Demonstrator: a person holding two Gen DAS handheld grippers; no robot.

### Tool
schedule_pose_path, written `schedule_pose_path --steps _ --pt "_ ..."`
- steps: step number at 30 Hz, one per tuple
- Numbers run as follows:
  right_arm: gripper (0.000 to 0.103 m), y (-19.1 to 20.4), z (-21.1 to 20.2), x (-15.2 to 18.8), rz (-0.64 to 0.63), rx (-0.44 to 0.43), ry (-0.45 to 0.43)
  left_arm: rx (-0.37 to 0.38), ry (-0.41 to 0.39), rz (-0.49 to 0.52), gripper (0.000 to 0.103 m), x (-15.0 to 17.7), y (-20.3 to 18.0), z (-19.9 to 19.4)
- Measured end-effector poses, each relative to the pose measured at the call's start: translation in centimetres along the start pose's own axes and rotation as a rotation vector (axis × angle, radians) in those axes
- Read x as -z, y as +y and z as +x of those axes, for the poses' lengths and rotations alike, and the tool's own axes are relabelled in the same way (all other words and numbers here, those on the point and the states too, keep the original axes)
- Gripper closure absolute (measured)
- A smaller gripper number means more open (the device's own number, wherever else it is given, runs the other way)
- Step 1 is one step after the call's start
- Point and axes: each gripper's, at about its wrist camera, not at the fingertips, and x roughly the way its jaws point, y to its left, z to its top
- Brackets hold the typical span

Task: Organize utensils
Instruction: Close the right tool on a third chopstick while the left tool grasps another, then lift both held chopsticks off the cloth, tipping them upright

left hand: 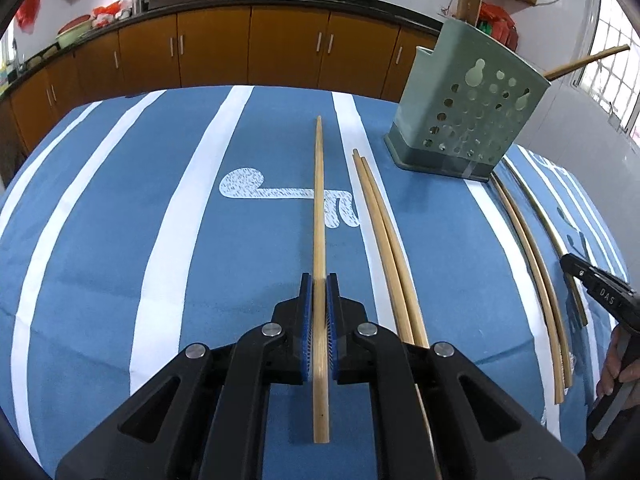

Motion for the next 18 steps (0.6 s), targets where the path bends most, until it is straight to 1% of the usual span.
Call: schedule_pose_path --steps 3,5,18 --pt "0.095 -0.33 0.0 0.02 0.019 -0.016 0.0 0.02 -0.002 -0.026 0.095 -0.01 0.42 -0.06" --pt "0.095 -0.43 -0.02 0.08 0.025 -0.02 -0.001 0.02 -0.002 -0.034 0.095 0.01 0.35 -0.01" --pt "0.095 -0.34 -0.05 0.11 0.019 -0.013 -0.001 0.018 -0.002 -0.034 0.095 0.02 0.28 0.05"
